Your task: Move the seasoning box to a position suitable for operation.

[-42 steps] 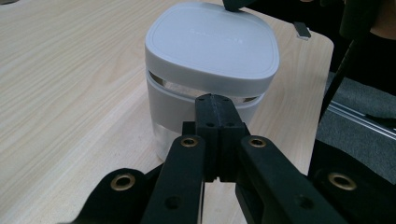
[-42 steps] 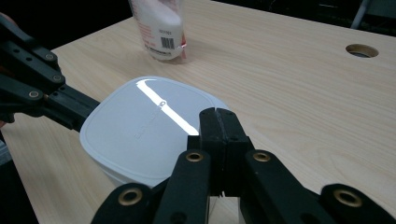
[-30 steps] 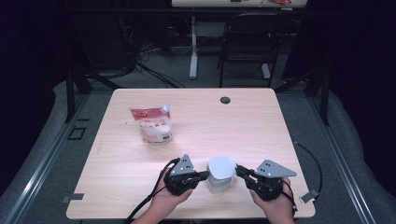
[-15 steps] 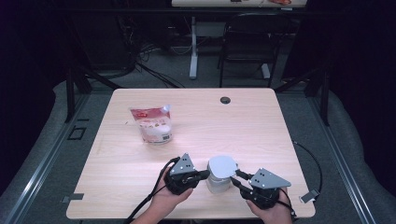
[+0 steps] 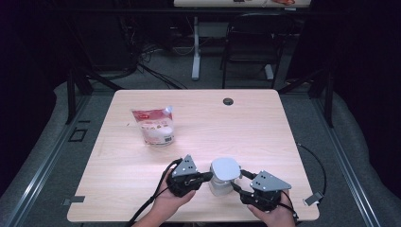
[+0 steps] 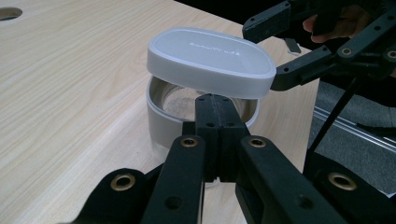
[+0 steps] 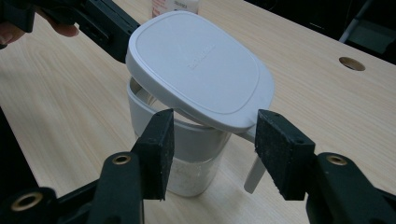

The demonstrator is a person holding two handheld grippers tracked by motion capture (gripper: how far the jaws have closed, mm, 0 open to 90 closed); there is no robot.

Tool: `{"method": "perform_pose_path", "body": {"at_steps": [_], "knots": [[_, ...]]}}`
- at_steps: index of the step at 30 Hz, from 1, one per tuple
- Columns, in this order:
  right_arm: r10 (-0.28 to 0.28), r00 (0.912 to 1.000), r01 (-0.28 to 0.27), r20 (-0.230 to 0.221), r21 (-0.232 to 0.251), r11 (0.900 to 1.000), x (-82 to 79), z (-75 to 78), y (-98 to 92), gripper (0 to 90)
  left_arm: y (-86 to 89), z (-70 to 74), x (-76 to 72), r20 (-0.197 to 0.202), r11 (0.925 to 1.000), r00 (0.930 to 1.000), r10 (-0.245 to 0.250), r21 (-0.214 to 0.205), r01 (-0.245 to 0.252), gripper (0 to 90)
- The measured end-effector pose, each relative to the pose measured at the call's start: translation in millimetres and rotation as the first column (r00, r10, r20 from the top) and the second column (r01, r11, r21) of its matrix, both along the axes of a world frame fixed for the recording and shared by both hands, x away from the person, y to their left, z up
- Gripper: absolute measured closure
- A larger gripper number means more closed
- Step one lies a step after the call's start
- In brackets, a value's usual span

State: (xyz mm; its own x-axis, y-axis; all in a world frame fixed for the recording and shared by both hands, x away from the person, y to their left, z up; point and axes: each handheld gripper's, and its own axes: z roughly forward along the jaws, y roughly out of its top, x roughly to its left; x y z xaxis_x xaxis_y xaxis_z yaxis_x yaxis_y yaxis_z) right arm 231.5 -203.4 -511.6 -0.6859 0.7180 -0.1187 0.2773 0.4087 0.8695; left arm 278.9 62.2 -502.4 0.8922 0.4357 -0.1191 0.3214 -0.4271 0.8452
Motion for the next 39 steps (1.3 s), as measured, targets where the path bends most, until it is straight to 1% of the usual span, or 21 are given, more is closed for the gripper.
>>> {"method": "perform_pose_path", "body": {"at_steps": [2, 6, 14, 15, 19, 24, 29, 35, 39], "knots": [[-0.007, 1.0, 0.007, -0.007, -0.004, 1.0, 0.4, -0.6, 0.8, 45.0, -0.3, 0.3, -0.2, 0.0, 1.0, 1.0, 0.0, 0.001, 0.0, 90.0], [-0.015, 0.9998, 0.015, -0.012, -0.017, 0.9998, 1.1, -1.2, 1.4, 44.8, -0.4, 0.7, -0.5, 0.001, 1.0, 1.0, -0.001, -0.001, 0.001, 90.0], [-0.03, 0.9996, 0.03, 0.0, -0.015, 0.9994, 2.7, -2.5, 3.9, 45.3, -0.1, 0.6, -1.4, 0.004, 1.0, 1.0, 0.001, -0.001, -0.001, 90.0], [-0.03, 0.9996, 0.03, 0.0, -0.013, 0.9995, 2.7, -2.5, 3.7, 45.4, 0.1, 0.3, -1.2, 0.003, 1.0, 1.0, -0.001, -0.006, 0.001, 90.0], [-0.028, 0.9996, 0.028, 0.003, -0.01, 0.9996, 3.0, -2.2, 3.2, 46.3, 1.0, 0.2, -1.5, -0.001, 1.0, 1.0, 0.003, -0.004, -0.003, 90.0], [-0.033, 0.9993, 0.033, 0.016, -0.012, 0.9994, 3.1, -1.5, 2.8, 48.5, 5.0, 0.7, -0.9, 0.004, 0.9999, 0.9999, 0.012, -0.002, -0.012, 90.0], [-0.035, 0.9992, 0.035, 0.018, -0.013, 0.9993, 3.5, -0.6, 1.8, 50.8, 8.9, 0.5, -0.5, 0.006, 0.9997, 0.9997, 0.023, -0.004, -0.023, 90.0], [-0.038, 0.9991, 0.038, 0.02, 0.008, 0.9992, 4.8, 0.8, 0.0, 53.1, 15.5, 1.2, -0.8, 0.006, 0.999, 0.999, 0.044, -0.002, -0.044, 90.0], [-0.035, 0.9991, 0.035, 0.024, 0.032, 0.9989, 5.9, 2.2, -2.0, 55.0, 23.9, 0.6, -0.4, 0.005, 0.9981, 0.9981, 0.062, 0.0, -0.062, 90.0]]}}
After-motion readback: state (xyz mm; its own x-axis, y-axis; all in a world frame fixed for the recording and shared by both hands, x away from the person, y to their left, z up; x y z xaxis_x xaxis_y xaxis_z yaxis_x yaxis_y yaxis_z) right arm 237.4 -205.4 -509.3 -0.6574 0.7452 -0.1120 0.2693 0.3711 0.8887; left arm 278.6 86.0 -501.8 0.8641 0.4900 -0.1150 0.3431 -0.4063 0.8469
